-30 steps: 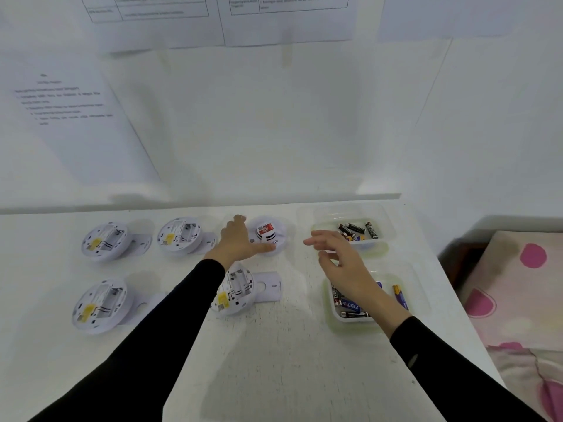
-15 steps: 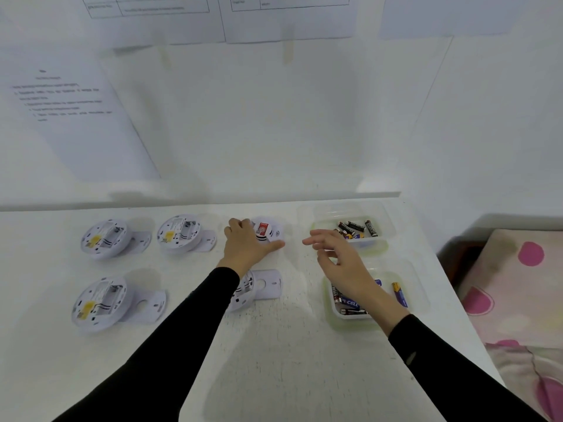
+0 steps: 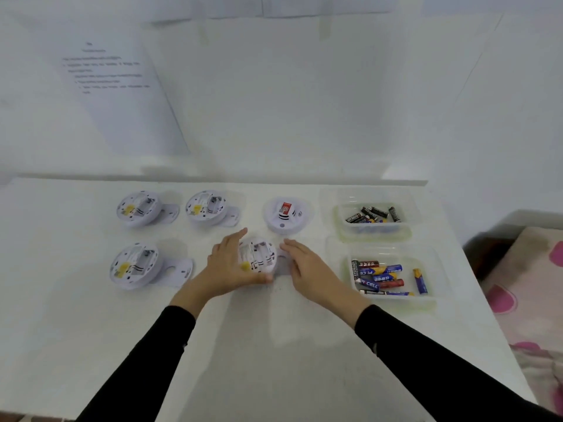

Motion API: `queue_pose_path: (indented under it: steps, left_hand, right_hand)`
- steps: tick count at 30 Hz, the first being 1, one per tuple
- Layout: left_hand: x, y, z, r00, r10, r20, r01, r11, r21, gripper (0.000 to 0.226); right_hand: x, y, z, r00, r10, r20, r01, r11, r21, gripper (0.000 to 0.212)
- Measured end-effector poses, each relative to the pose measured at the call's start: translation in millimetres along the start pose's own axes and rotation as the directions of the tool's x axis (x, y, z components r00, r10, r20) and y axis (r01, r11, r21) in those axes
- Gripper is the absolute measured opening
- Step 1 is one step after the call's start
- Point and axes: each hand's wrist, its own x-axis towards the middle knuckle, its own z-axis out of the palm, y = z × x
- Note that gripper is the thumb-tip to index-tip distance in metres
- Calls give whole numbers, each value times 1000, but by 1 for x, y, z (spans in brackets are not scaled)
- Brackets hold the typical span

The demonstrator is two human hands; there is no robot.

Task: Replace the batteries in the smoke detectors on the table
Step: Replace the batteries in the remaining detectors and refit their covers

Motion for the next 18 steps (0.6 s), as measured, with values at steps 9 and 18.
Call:
queue_pose_path:
  steps: [9,18]
  left_hand:
    - [-31,-8,20,953,171,-251,-251,909,-333,85]
    - [-41,29,34,955,243,-168,-296,792,-534,104]
  right_hand:
    - [-25,11,7,998,-55,7,55,992,-117,50]
    - [-78,-3,-19,998,60,-13,-59,998,30,49]
